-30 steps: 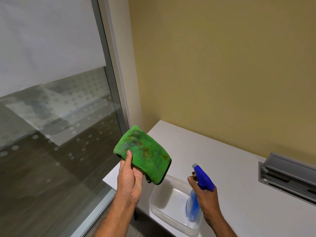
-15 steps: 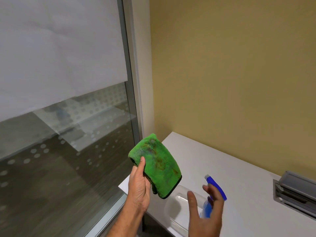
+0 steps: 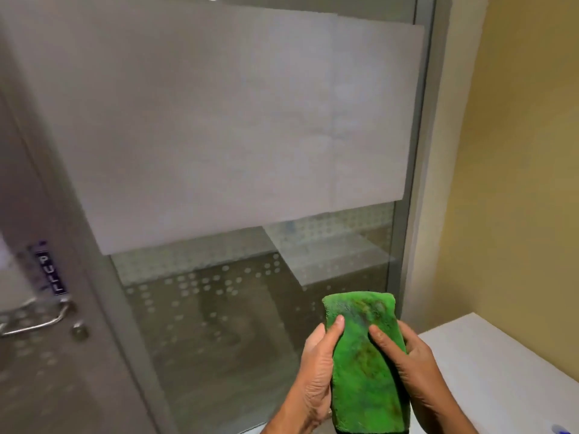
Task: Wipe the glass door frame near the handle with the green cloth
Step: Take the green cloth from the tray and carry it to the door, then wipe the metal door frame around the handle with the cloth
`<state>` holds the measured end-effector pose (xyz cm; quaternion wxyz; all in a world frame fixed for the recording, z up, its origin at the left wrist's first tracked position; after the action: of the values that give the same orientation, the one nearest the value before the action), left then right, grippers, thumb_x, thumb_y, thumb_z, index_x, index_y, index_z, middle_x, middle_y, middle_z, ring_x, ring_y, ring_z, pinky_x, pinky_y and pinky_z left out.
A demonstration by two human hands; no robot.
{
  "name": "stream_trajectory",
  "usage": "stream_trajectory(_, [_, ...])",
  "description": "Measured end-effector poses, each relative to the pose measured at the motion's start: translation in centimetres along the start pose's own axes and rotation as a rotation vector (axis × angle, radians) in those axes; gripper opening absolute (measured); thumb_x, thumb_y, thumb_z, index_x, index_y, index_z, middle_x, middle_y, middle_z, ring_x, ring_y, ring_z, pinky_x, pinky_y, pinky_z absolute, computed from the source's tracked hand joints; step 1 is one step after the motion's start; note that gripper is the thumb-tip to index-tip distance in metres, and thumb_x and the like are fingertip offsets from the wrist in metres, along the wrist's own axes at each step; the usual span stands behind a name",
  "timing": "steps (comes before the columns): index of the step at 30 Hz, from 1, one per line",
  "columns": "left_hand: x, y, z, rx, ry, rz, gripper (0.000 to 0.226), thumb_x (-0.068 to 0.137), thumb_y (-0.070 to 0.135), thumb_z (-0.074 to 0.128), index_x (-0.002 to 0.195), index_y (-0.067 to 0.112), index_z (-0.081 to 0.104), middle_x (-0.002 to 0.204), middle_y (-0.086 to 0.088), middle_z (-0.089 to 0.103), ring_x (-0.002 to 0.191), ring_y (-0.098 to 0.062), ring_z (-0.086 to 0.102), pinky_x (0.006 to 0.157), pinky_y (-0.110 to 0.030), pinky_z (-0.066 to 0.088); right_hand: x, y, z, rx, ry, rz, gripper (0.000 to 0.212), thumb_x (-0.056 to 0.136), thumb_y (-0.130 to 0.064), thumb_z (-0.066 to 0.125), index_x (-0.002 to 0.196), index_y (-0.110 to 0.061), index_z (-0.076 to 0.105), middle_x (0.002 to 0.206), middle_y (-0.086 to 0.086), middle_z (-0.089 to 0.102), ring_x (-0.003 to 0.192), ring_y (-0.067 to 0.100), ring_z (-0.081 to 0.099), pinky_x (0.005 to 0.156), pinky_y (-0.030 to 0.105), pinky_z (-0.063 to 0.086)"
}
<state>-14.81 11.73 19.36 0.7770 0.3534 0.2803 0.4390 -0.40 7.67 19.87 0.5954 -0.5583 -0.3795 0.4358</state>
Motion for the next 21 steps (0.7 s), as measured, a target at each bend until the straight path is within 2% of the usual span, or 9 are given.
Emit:
stream_trajectory(4, [-4.0, 4.2, -5.1, 0.04, 0.162, 0.082, 0.039, 0.094, 0.026, 0.071, 0.121, -0.002, 0.073, 0.123, -0.034, 0.072, 0.117, -0.05, 0.068, 0.107, -0.067, 0.049, -1.5, 0.3, 7.2, 0.065, -0.232, 0.137, 0.05, 0.063, -0.041, 0.089, 0.104, -0.014, 0.079, 0.1, 0.016, 0.081, 0.092, 0.033, 0.079, 0.076, 0.039, 0.063])
stream_trajectory(7, [-6.8, 8.0, -8.9, 0.087, 0.258, 0.148, 0.034, 0.095, 0.027, 0.071, 0.116, 0.001, 0.075, 0.117, -0.031, 0.075, 0.112, -0.049, 0.071, 0.103, -0.066, 0.052, -2.8, -0.2, 13.1, 0.047, -0.405, 0.219, 0.048, 0.063, -0.038, 0.089, 0.103, -0.012, 0.081, 0.105, 0.02, 0.079, 0.098, 0.035, 0.077, 0.088, 0.042, 0.058])
stream_trajectory(9, [-8.8, 10.6, -11.5, 0.11, 0.31, 0.203, 0.031, 0.096, 0.027, 0.072, 0.113, 0.003, 0.077, 0.114, -0.029, 0.077, 0.107, -0.046, 0.074, 0.097, -0.062, 0.058, -3.4, -1.0, 17.1, 0.032, -0.475, 0.227, 0.049, 0.064, -0.036, 0.089, 0.105, -0.01, 0.08, 0.106, 0.02, 0.079, 0.099, 0.034, 0.077, 0.087, 0.041, 0.06])
stream_trajectory(12, [-11.5, 14.6, -15.8, 0.123, 0.383, 0.277, 0.028, 0.095, 0.027, 0.072, 0.11, 0.004, 0.077, 0.109, -0.027, 0.079, 0.1, -0.043, 0.077, 0.087, -0.054, 0.063, -4.6, -1.9, 23.4, 0.071, -0.509, 0.191, 0.045, 0.067, -0.029, 0.088, 0.106, -0.009, 0.079, 0.105, 0.021, 0.079, 0.098, 0.035, 0.077, 0.075, 0.038, 0.065])
stream_trajectory(17, [-15.0, 21.0, -25.9, 0.186, 0.52, 0.362, 0.03, 0.091, 0.032, 0.078, 0.109, 0.008, 0.076, 0.103, -0.02, 0.082, 0.095, -0.038, 0.079, 0.084, -0.05, 0.065, -7.3, -0.8, 35.8, 0.153, -0.558, 0.239, 0.034, 0.08, -0.023, 0.079, 0.108, -0.004, 0.078, 0.108, 0.027, 0.076, 0.101, 0.042, 0.075, 0.098, 0.056, 0.055])
stream_trajectory(19, [-16.4, 23.7, -30.5, 0.234, 0.542, 0.379, 0.032, 0.087, 0.035, 0.081, 0.106, 0.009, 0.077, 0.1, -0.018, 0.083, 0.092, -0.036, 0.08, 0.077, -0.044, 0.066, -8.1, 0.1, 40.8, 0.202, -0.54, 0.268, 0.037, 0.078, -0.021, 0.079, 0.107, 0.001, 0.077, 0.107, 0.03, 0.076, 0.099, 0.044, 0.075, 0.094, 0.055, 0.057])
stream_trajectory(21, [-17.4, 26.5, -34.7, 0.286, 0.576, 0.39, 0.033, 0.087, 0.036, 0.081, 0.106, 0.01, 0.077, 0.099, -0.015, 0.083, 0.091, -0.033, 0.081, 0.075, -0.041, 0.065, -8.9, 0.9, 45.7, 0.262, -0.506, 0.294, 0.034, 0.079, -0.018, 0.078, 0.107, 0.002, 0.077, 0.107, 0.032, 0.075, 0.097, 0.046, 0.074, 0.081, 0.052, 0.062])
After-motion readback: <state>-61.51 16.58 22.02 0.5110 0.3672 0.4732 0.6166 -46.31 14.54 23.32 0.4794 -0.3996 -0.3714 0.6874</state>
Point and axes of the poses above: each hand's wrist, its own x-axis towards the middle knuckle, its own z-axis out of the palm, y = z × x, the point moved 8 cm from there along x, towards the middle knuckle
